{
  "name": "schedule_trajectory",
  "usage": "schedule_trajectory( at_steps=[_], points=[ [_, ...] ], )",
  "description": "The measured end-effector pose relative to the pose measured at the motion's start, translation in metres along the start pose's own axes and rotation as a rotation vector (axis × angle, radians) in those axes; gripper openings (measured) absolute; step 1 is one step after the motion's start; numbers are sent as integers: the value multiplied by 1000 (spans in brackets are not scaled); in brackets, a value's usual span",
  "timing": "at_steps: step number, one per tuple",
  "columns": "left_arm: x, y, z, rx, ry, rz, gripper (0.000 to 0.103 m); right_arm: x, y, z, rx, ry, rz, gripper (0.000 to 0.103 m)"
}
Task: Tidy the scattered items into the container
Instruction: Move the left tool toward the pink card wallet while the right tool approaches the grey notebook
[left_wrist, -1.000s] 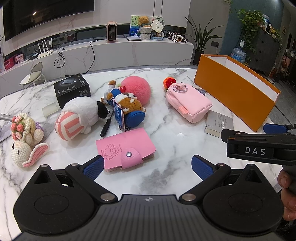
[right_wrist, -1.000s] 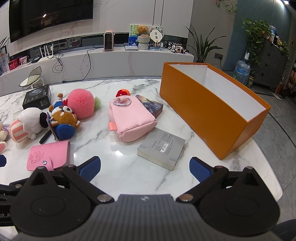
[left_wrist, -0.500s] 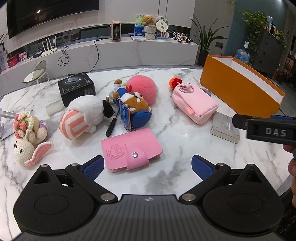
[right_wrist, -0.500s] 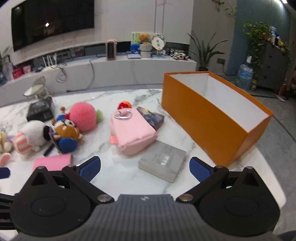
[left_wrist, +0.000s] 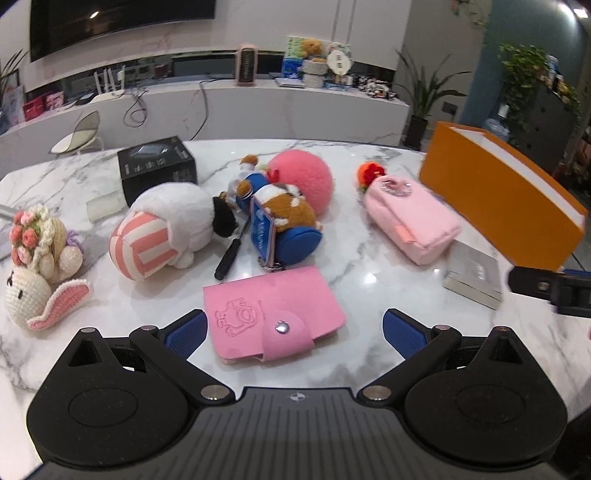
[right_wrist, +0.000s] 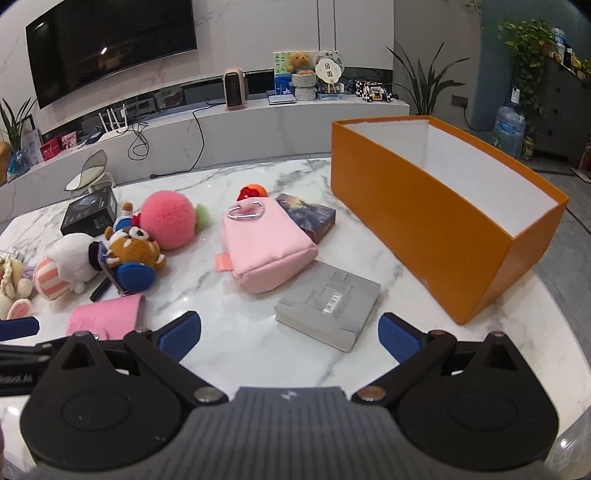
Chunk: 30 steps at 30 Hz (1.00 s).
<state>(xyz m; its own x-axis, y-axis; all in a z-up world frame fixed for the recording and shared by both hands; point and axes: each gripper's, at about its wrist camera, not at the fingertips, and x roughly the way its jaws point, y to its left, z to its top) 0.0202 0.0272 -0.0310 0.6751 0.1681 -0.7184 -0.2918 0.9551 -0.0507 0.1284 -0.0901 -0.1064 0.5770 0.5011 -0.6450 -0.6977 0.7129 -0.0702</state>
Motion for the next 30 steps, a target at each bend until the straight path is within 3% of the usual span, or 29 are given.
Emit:
schedule_trajectory(
  at_steps=[8, 24, 30],
  points=[
    [21, 0, -2, -12, 31, 37, 103, 6, 1, 1, -5, -1, 21, 103],
    [48, -4, 0, -2, 40, 120, 103, 44, 0, -4, 14, 69, -68, 103],
    [56, -9, -1, 22, 40, 157, 103, 64, 2, 1, 37, 63, -146, 103]
  ],
)
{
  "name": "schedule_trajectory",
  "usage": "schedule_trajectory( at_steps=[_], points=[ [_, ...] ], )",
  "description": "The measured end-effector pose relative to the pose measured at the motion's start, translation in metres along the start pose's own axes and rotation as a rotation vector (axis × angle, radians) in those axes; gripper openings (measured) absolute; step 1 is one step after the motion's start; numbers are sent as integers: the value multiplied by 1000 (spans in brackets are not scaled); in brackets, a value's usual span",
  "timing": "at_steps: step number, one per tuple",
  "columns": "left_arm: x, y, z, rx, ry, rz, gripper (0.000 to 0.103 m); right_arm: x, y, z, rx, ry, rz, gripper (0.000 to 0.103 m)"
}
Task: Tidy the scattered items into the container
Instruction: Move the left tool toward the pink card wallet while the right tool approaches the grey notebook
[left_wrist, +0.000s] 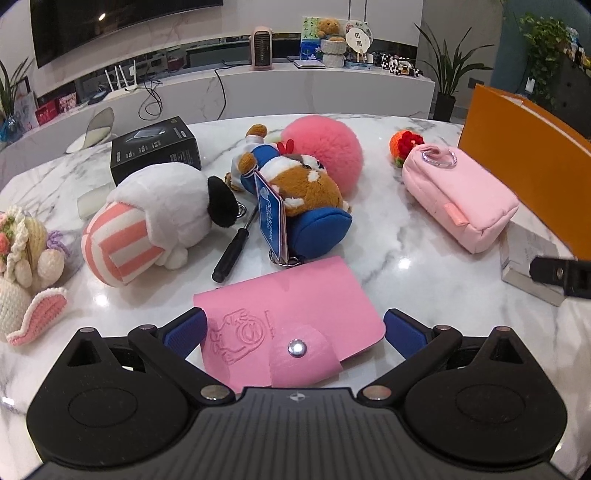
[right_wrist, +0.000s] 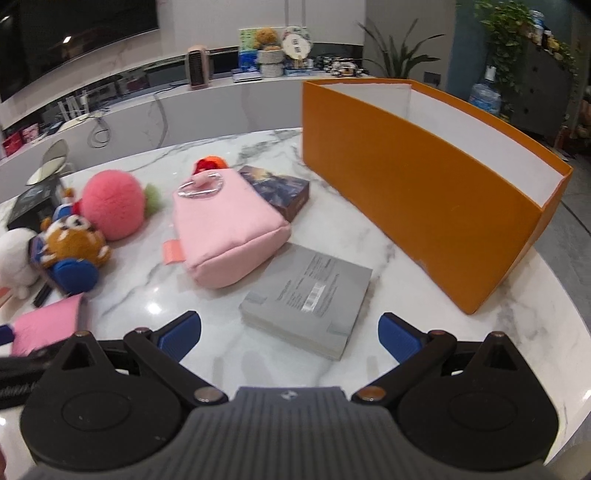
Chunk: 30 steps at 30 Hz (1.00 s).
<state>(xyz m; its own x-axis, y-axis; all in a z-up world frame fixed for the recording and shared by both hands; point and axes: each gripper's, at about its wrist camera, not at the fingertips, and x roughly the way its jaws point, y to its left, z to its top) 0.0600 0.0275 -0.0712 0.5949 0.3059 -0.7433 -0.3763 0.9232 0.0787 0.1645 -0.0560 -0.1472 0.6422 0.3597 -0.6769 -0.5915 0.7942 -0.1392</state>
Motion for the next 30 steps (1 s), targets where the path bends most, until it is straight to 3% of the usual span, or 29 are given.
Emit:
schedule_trajectory(
  at_steps=[6, 12, 18, 23, 30],
  points=[
    [1, -4, -5, -16, -49, 34, 103, 22, 5, 2, 13, 5, -63, 103],
    [6, -18, -13, 77, -63, 125, 103, 35, 15, 0, 12, 4, -89, 103],
    [6, -16, -12, 43, -68, 139, 103, 48, 21, -3, 9, 18, -113, 103],
    [0, 0, -8, -53, -45, 147, 103, 50, 20, -2, 13, 22, -117, 103],
    [4, -2, -11, -37, -24, 200, 103, 52, 20, -2, 34, 25, -116, 103]
  ],
)
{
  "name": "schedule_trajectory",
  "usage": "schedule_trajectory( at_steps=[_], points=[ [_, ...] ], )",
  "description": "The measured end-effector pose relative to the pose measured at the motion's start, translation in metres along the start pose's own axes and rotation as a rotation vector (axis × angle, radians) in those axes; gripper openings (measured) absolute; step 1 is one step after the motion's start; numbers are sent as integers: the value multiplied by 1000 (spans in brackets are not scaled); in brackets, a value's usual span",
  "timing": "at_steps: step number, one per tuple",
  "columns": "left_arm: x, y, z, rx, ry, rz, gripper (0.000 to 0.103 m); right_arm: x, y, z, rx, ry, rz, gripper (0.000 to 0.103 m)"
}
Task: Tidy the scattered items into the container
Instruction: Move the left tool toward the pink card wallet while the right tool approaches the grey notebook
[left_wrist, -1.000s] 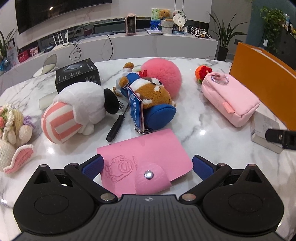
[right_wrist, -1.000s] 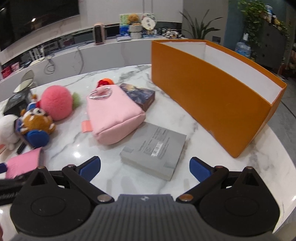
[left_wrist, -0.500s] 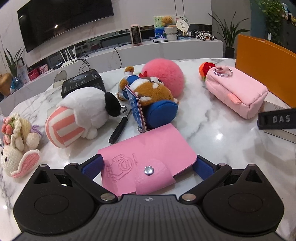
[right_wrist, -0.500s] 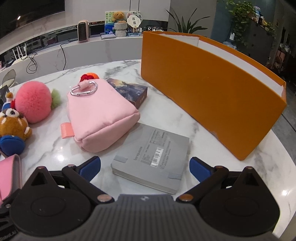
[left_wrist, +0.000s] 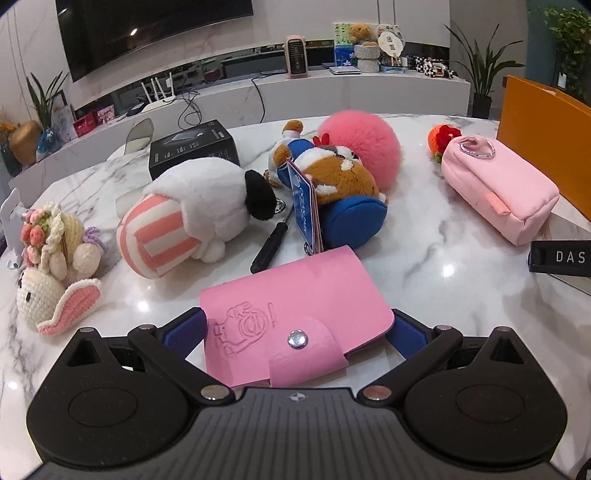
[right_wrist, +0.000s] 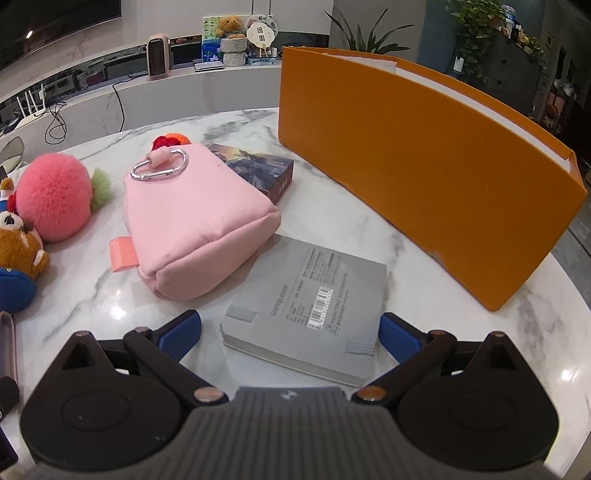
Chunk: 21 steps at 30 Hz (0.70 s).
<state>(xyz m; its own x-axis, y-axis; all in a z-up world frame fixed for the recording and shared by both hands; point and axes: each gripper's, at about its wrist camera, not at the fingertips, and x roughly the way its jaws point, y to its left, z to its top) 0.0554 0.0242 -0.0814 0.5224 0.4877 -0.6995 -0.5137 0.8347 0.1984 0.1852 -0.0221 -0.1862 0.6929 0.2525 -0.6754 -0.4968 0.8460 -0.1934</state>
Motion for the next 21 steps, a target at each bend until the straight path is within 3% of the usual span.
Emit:
schedule_trajectory(
  at_steps=[5, 21],
  points=[
    [2, 5, 0, -66, 7, 7, 103, 1, 0, 0, -5, -9, 7, 103],
    [2, 11, 6, -73, 50, -9, 103, 1, -6, 1, 24, 22, 53, 98]
  ],
)
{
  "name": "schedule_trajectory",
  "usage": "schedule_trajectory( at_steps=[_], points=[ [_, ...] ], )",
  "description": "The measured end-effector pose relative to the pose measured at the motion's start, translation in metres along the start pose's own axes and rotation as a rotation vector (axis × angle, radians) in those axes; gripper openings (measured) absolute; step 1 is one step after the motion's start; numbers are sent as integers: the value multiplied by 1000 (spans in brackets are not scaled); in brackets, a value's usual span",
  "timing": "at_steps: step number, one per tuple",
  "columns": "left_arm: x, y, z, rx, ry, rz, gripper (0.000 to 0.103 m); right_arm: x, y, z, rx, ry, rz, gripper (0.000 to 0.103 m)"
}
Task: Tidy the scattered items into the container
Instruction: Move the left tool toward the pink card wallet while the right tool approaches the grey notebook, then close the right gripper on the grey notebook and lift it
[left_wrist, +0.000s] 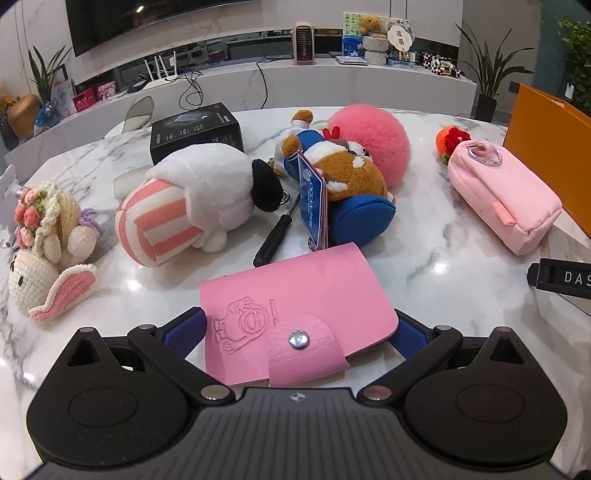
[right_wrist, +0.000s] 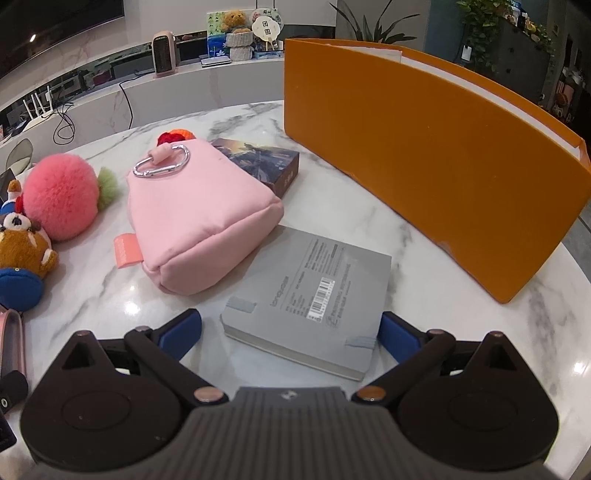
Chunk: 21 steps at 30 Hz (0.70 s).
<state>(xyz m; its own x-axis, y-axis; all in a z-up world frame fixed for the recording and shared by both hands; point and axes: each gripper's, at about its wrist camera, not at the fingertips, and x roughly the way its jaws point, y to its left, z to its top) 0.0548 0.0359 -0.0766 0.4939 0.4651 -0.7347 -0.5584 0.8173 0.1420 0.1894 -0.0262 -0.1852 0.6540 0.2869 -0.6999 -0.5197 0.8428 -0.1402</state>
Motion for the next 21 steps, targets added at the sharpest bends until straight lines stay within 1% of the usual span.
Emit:
schedule_trajectory(
  at_steps=[2, 3, 5, 6, 8, 15, 17, 19, 21],
  points=[
    [-1, 1, 0, 2, 1, -2, 103, -2, 1, 1, -6, -6, 4, 88],
    [-1, 0, 0, 9, 3, -3, 103, -3, 1, 1, -9, -10, 7, 85],
    [-2, 1, 2, 9, 7, -10, 103, -5, 2, 1, -16, -14, 10, 74],
    [-2, 2, 3, 7, 10, -19, 103, -6, 2, 2, -17, -13, 12, 72],
    [-4, 4, 3, -6, 13, -30, 103, -8, 3, 2, -20, -11, 18, 63],
    [-11, 9, 3, -26, 16, -74, 103, -16, -1, 1, -18, 3, 67, 44],
    [-14, 11, 4, -37, 17, -80, 103, -21, -3, 0, -20, 2, 80, 35],
    [-17, 13, 5, -45, 11, -78, 103, -27, -4, 0, -36, 0, 96, 30],
    [-18, 15, 6, -56, 11, -78, 103, -32, -4, -1, -65, 5, 109, 32]
  ],
)
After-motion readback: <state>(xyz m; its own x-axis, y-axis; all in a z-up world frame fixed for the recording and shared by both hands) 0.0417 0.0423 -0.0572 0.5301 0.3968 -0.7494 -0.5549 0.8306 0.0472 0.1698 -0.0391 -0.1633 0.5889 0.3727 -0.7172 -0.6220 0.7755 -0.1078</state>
